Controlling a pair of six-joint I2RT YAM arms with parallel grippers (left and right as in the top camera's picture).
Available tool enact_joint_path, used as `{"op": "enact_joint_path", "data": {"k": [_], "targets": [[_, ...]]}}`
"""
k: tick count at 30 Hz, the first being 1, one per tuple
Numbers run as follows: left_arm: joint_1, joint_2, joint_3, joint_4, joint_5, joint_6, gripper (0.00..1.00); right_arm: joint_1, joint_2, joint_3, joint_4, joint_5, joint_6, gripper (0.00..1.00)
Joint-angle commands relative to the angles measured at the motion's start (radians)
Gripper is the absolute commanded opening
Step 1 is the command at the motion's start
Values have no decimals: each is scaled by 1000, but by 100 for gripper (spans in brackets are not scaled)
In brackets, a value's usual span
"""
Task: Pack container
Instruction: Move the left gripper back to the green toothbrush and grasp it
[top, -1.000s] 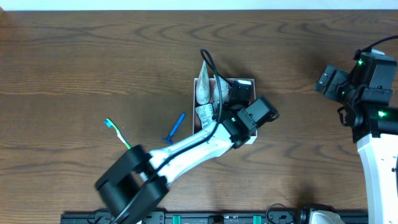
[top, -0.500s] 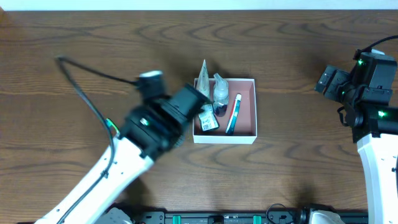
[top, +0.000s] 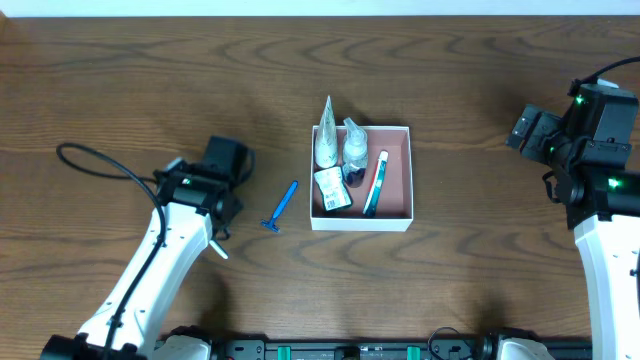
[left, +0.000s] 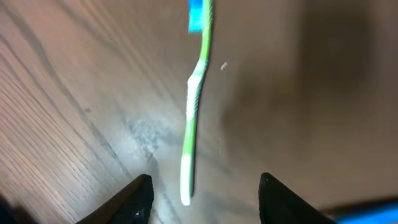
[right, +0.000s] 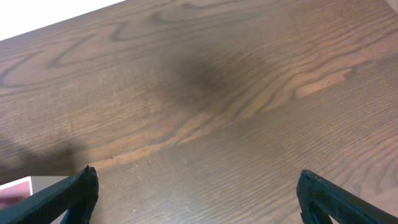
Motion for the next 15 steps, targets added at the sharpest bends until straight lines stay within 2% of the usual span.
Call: {"op": "enact_joint_path", "data": {"k": [1,15], "targets": [[47,5,-72,43,113,78,55,-6,0,9,0,6,12,99],[143,6,-243,193,242,151,54,-6,0,9,0,6,12,99]]}}
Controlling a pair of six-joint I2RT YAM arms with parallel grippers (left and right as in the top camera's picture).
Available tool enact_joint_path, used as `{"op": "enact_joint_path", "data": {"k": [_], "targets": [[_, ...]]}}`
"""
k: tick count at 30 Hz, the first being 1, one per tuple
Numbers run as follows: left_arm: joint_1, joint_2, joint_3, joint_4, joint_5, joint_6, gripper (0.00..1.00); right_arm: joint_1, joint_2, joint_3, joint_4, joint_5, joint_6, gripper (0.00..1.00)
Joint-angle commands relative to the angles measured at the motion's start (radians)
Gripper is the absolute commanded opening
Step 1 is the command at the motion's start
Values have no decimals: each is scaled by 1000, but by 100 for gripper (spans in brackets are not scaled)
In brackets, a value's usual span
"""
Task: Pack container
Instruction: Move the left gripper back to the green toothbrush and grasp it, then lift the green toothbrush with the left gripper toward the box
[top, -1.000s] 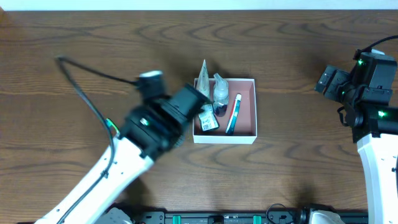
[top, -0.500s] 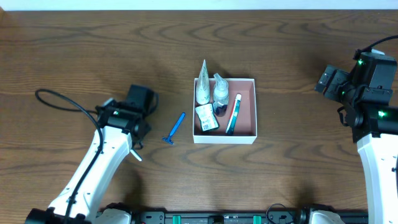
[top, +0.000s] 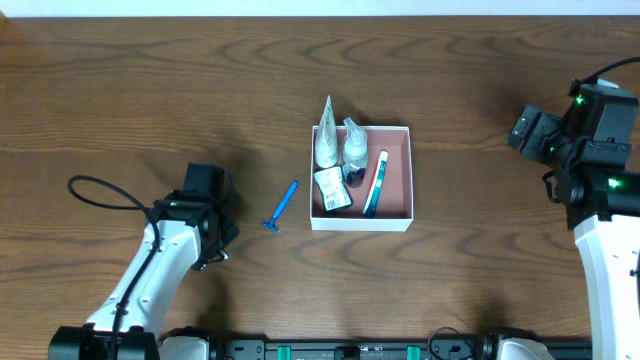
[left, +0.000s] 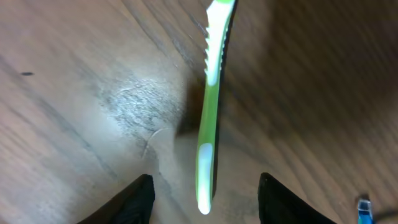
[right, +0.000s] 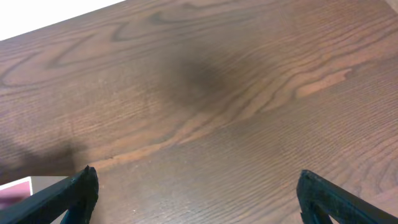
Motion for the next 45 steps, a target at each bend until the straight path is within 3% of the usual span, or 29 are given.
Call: {"op": "enact_joint_path", "data": {"k": [1,20,30,32,38,45], "targets": [[9,5,-35,14,34,27,54,-6,0,9,0,6,12,99],[75,16,-86,171,25,27,50,-6,0,9,0,6,12,99],[113,174,-86,275,27,84,50,-6,0,9,0,6,12,99],[113,213,-85,299,27,86,44,-6,0,9,0,6,12,99],[113,261,-85,319,27,86,8,-6,0,9,0,6,12,99],[113,258,-74,311,38,87,6,-6,0,9,0,6,12,99]]}}
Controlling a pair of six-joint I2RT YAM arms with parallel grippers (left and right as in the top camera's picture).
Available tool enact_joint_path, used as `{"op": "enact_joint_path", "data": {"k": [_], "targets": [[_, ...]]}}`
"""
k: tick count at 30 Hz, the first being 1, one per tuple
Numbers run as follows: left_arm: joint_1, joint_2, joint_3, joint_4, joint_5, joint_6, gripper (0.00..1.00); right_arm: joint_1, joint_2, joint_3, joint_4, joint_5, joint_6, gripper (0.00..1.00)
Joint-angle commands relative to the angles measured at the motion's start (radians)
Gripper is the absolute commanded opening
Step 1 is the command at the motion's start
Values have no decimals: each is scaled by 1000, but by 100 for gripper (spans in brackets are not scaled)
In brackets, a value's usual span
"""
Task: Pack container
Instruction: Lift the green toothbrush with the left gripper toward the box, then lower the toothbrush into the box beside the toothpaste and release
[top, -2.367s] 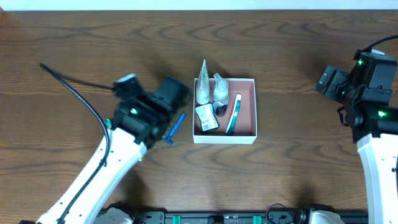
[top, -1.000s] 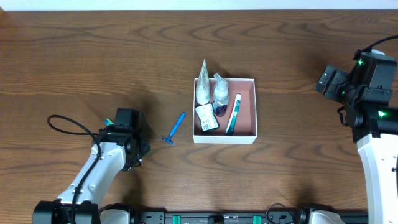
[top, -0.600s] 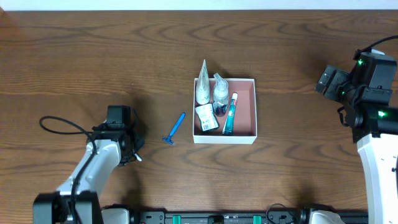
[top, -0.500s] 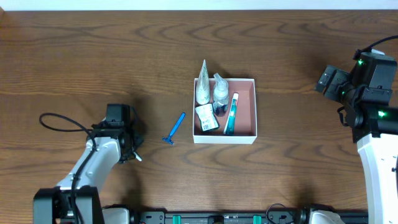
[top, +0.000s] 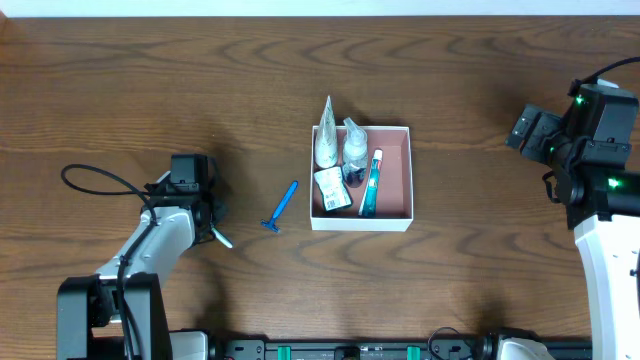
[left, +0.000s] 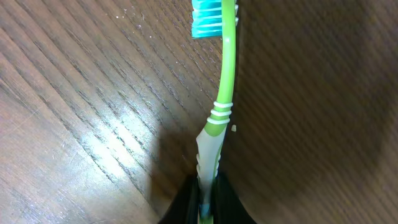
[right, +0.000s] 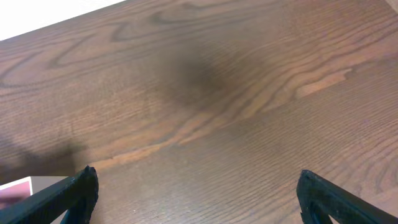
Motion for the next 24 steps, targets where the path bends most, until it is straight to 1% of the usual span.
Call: {"op": "enact_joint_path", "data": {"k": [1,5,8,14,17,19,21,24], "targets": [[4,75,-50,-40,91,8,6,-6,0,9,0,6,12,99],[4,39,17,-92,188,95,6,-6,0,9,0,6,12,99],[3,-18,102,-175,258,171,6,-6,0,9,0,6,12,99],[-44,-164,306,-393,289,285,6,-6,0,9,0,6,12,99],[-109,-239,402,-468,292,325,6,-6,0,9,0,6,12,99],[-178,-291,458,-489,291,329,6,-6,0,9,0,6,12,99],[-255,-335,495,-482,290,328,6,-6,0,9,0,6,12,99],[-393,-385,523,-425,261,313,6,-6,0,9,0,6,12,99]]}}
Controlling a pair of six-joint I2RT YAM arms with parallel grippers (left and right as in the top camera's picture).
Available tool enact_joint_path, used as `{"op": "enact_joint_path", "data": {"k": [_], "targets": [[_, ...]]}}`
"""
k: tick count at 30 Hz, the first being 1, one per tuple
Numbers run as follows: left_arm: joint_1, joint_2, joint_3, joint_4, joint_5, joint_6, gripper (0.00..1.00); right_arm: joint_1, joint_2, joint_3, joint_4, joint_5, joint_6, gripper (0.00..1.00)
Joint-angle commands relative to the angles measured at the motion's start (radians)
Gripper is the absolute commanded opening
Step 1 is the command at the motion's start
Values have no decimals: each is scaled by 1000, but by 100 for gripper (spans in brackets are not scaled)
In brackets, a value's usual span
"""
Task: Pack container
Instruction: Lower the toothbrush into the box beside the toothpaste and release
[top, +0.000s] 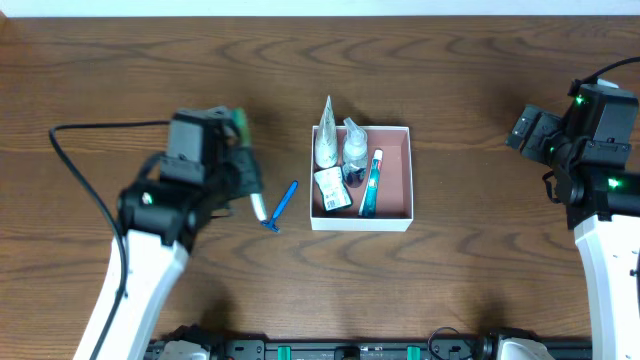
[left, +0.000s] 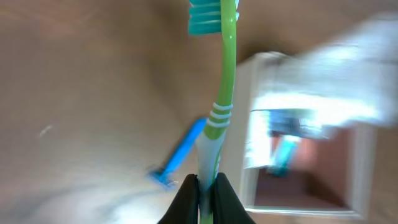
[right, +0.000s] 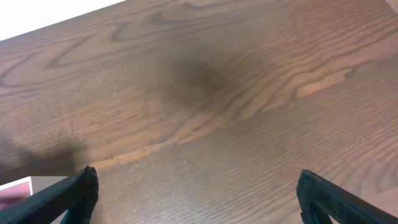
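Note:
My left gripper is shut on the handle of a green and white toothbrush with teal bristles, held above the table left of the white box. Overhead the toothbrush sticks out of the left gripper toward the blue razor, which lies on the wood just left of the box. The box holds a white tube, a small clear bottle, a sachet and a teal toothbrush. My right gripper is open over bare wood at the far right.
The razor and the box's near wall show blurred below the held toothbrush. A black cable loops from the left arm. The right arm stands at the table's right edge.
My left gripper, shut on the green toothbrush down on the table at the left, has risen and moved right with it, now near the razor and box. The right arm is unchanged.
My left gripper was open over the green toothbrush lying on the wood left of the razor, then lower over its handle. After that it was shut on the handle at the table. Now the toothbrush is held up beside the box.

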Motion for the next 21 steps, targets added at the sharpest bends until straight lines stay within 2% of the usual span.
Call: {"op": "enact_joint_path", "data": {"k": [1,6,11,15,21], "targets": [[-154,-45,29,54,-39,-5,6,-6,0,9,0,6,12,99],[-421,-26,29,182,-286,-87,6,-6,0,9,0,6,12,99],[-634,98,29,330,-543,-137,6,-6,0,9,0,6,12,99],[-702,238,29,444,-600,-137,6,-6,0,9,0,6,12,99],[-706,424,29,520,-600,-195,6,-6,0,9,0,6,12,99]]}}
